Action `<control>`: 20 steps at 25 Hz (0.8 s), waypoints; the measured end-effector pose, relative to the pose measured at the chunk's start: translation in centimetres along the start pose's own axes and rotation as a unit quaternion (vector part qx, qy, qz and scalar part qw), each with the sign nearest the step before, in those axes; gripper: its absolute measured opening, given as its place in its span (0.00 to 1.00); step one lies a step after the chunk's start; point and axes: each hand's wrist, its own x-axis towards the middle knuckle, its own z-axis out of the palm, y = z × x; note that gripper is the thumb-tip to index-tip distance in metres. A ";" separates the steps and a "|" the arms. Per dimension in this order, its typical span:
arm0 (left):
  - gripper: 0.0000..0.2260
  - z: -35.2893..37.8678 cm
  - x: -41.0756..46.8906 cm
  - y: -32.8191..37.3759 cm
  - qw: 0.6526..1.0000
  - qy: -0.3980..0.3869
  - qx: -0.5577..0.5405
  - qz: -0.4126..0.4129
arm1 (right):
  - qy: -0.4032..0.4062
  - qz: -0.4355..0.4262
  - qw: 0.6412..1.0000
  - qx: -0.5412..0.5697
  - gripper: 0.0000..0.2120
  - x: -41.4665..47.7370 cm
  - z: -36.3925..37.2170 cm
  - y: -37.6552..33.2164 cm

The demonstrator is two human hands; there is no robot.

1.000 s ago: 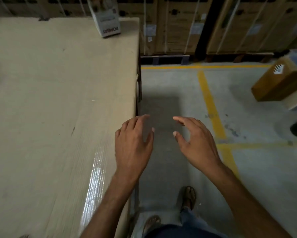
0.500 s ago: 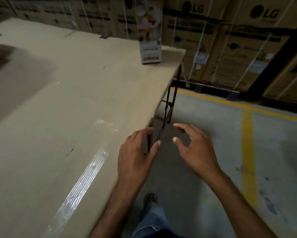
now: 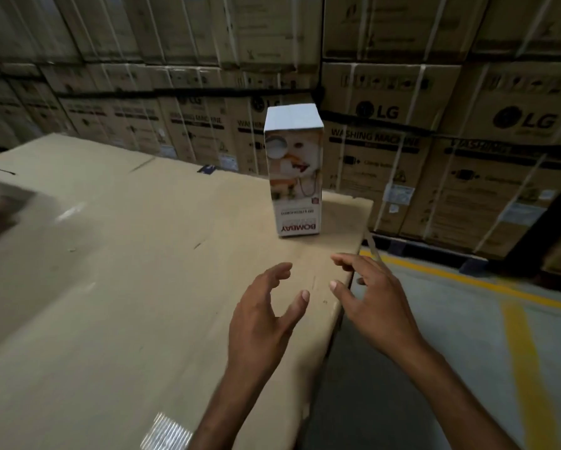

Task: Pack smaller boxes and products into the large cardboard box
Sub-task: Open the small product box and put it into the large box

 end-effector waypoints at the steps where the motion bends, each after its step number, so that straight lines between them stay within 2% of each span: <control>1: 0.25 0.6 2.4 0.1 1.000 0.002 -0.015 -0.016 | 0.000 -0.004 1.000 0.000 0.20 2.6 0.1 0.4; 4: 0.28 1.9 8.7 0.9 0.996 0.027 -0.070 -0.050 | 0.013 -0.015 0.999 0.025 0.18 10.3 0.1 1.6; 9: 0.31 4.1 19.3 2.9 0.984 0.109 -0.120 -0.076 | 0.044 0.011 0.988 0.147 0.13 22.9 0.4 4.3; 13: 0.30 4.9 26.8 5.0 0.976 0.153 -0.137 -0.076 | 0.048 0.028 0.971 0.234 0.16 30.1 0.3 4.2; 16: 0.33 4.6 32.0 5.5 0.967 0.175 -0.153 -0.105 | -0.027 0.086 0.959 0.267 0.21 35.2 0.0 3.0; 18: 0.31 4.0 34.5 5.8 0.966 0.147 -0.142 -0.157 | -0.115 0.154 0.935 0.298 0.30 37.4 0.1 2.5; 19: 0.29 3.8 35.2 5.6 0.966 0.123 -0.136 -0.183 | -0.161 0.180 0.921 0.306 0.31 37.7 0.3 2.4; 20: 0.26 3.8 35.4 5.4 0.965 0.107 -0.132 -0.199 | -0.200 0.190 0.908 0.314 0.27 37.6 0.4 2.5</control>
